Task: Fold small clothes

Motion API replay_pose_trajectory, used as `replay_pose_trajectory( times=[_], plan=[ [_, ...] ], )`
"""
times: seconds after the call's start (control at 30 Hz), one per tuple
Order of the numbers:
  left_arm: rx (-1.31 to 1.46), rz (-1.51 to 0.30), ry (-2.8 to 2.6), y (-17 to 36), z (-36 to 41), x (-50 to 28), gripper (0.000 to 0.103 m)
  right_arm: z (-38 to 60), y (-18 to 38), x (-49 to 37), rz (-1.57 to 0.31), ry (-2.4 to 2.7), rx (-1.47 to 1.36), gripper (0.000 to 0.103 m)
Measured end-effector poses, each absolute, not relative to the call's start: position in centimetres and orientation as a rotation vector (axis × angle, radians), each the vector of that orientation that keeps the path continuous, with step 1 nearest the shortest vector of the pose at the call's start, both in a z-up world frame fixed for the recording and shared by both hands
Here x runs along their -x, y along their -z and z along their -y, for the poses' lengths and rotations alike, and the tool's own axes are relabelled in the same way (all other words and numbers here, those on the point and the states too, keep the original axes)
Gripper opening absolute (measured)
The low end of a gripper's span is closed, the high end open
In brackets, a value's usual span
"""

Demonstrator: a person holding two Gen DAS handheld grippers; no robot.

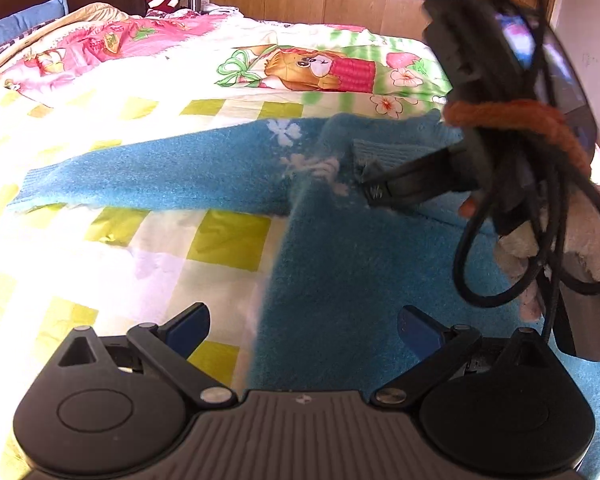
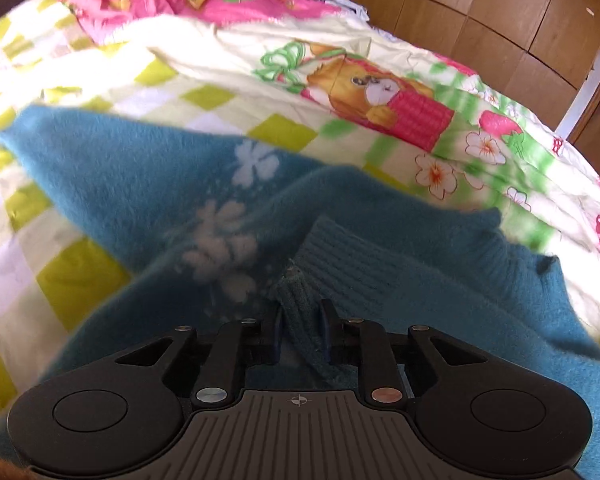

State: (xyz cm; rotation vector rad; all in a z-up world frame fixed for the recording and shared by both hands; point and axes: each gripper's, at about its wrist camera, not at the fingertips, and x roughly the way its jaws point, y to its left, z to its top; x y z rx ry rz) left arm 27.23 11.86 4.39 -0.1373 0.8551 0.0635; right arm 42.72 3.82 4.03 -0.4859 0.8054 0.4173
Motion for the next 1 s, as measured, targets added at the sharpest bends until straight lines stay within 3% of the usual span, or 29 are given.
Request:
replay_pose_trajectory(
  times=[0.1,0.17,0.23,0.5,0.6,0.63,0.67,0.7,0.93,1.0],
  plan=[
    [0.151,-0.830,-0.070,-4.8,-13.0,-26.3,0.103,-5.6,-6.7,-39.9,-0.612,-0.434,0.572,0.026],
    [0.177,-0.819,-0.083,-5.0,-14.4,-25.6,0.103,-8.3,-8.1,-38.4,-0.539,-0.551,0.586,0.040],
    [0.208,-0.814,-0.096,-5.3,-16.3,-24.9,0.103,-12.5,-8.4,-37.5,-0.507,-0.672,0.606,0.047],
    [0.229,-0.844,-0.193,-5.6,-25.8,-23.0,0.103,-30.5,-4.9,-36.1,-0.531,-1.003,0.685,0.055],
    [0.245,-0.868,-0.267,-5.2,-28.1,-23.2,0.103,-33.8,-3.1,-35.8,-0.469,-0.913,0.779,0.049],
    [0.256,-0.868,-0.283,-5.2,-28.5,-23.3,0.103,-34.3,-3.0,-36.3,-0.479,-0.894,0.769,0.036],
    [0.266,-0.864,-0.302,-5.3,-28.8,-23.4,0.103,-34.4,-3.0,-37.2,-0.517,-0.882,0.747,0.013],
    [0.271,-0.860,-0.314,-5.4,-28.8,-23.6,0.103,-34.0,-3.4,-38.2,-0.565,-0.862,0.709,0.003],
    [0.228,-0.805,-0.268,-7.5,-25.0,-26.6,0.103,-22.0,-12.4,-43.1,-0.593,-0.750,0.297,0.000],
    [0.144,-0.770,-0.254,-8.5,-22.5,-27.2,0.103,-18.9,-14.0,-43.5,-0.596,-0.813,0.268,0.010]
  ],
)
